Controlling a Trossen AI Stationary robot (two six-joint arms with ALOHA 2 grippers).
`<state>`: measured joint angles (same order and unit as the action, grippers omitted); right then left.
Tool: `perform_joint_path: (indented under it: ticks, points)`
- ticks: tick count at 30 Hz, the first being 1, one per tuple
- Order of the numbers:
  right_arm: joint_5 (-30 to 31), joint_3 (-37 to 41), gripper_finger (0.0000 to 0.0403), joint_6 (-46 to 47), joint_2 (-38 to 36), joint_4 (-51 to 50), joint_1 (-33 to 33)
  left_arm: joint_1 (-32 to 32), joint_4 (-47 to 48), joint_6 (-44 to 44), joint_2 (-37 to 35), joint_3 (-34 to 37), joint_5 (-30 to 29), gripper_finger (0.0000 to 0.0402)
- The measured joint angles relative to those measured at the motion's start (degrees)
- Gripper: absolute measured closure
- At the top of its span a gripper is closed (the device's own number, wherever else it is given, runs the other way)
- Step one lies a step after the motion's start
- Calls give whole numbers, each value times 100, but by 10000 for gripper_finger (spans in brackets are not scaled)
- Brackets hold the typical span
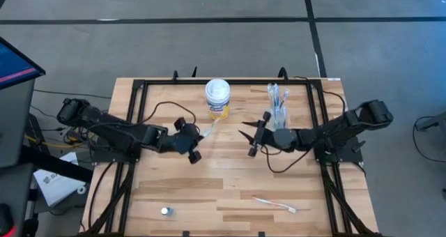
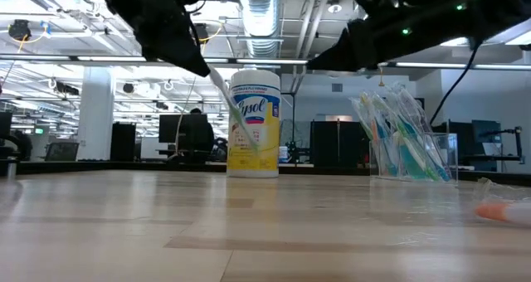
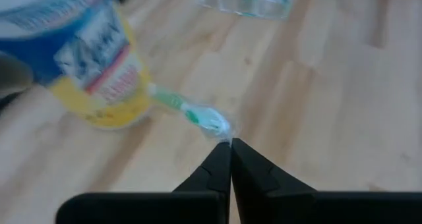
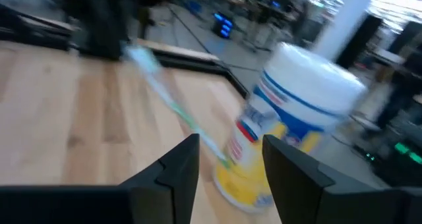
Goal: Pick & Place toothbrushing station
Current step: Put the green toothbrush into the transparent organizer
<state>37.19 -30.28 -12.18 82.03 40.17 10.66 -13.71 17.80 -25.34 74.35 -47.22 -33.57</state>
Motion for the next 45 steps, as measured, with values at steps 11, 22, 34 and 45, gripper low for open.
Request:
perform_joint_path:
  ticks: [11,22,34,45]
  points:
    - [-1808,-105,249,291,586,578,-883,781,-421,363,-39,196,313,401]
    - [-2776,-355,248,852,740,0,-280,31,-1642,193,-37,793,562,401]
    - [-2341,-1358,262,267,760,-1568,255,-418,-2113,253,-37,584,775,401]
    - [-2212,-1583,253,17,760,-1640,227,-466,-2543,387,-37,581,860,401]
